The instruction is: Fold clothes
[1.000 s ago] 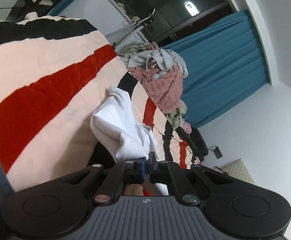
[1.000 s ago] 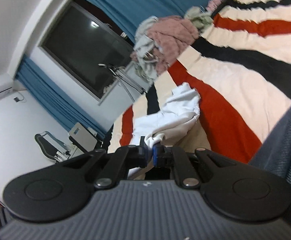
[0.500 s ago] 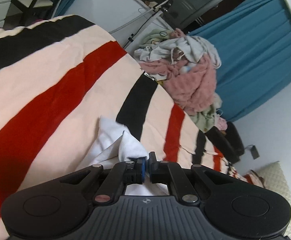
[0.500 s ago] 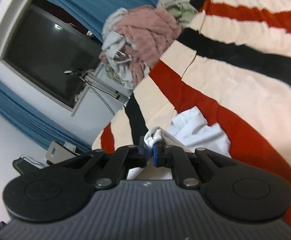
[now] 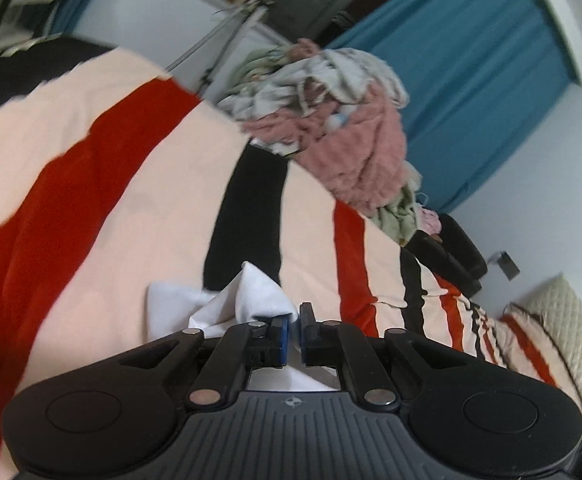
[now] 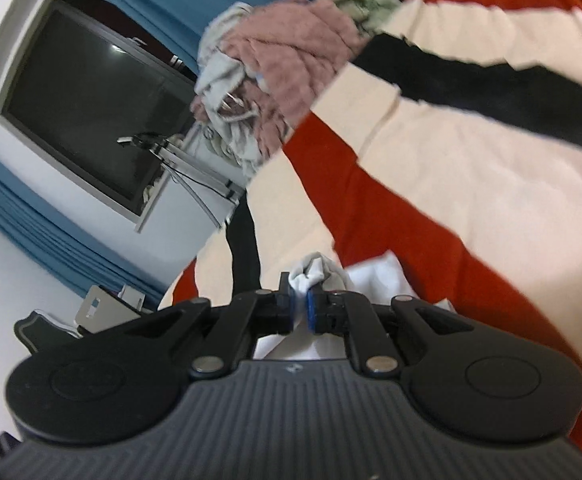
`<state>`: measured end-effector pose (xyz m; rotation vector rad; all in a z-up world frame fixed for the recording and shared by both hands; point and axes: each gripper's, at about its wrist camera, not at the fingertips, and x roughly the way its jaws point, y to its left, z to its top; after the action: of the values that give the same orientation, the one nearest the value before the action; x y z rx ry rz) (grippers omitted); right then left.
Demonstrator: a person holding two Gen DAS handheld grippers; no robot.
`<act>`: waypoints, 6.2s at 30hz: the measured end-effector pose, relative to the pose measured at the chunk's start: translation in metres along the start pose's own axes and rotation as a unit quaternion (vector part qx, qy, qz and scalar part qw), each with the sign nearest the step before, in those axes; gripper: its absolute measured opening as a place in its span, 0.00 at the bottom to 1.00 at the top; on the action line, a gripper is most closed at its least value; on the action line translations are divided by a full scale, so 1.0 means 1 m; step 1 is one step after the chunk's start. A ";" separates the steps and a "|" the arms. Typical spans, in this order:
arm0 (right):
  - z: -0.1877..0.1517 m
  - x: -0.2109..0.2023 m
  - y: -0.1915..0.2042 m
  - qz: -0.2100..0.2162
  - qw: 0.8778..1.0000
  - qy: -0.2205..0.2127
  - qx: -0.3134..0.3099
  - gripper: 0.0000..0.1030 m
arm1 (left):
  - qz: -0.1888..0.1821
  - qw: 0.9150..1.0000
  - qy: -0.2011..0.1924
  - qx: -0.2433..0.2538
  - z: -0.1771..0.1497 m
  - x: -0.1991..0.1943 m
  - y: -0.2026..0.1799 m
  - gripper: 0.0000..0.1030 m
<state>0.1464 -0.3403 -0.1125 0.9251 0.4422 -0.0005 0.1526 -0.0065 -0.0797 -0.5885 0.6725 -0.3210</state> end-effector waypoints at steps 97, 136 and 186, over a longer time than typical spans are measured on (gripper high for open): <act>-0.090 -0.077 -0.052 -0.050 0.987 0.092 0.121 0.50 | -0.056 0.982 0.069 -0.168 -0.110 -0.056 0.068 0.19; 0.227 -0.008 -0.084 -0.103 0.980 -0.148 -0.085 0.13 | -0.160 0.974 0.103 0.122 0.000 0.297 -0.255 0.15; -0.047 -0.265 0.058 -0.155 0.925 -0.180 -0.296 0.99 | -0.055 0.930 -0.095 0.350 -0.145 -0.186 -0.172 1.00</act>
<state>-0.1014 -0.3179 0.0059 0.2386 0.2171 -0.3066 -0.0977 -0.1160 0.0234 0.0308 0.2995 -0.5679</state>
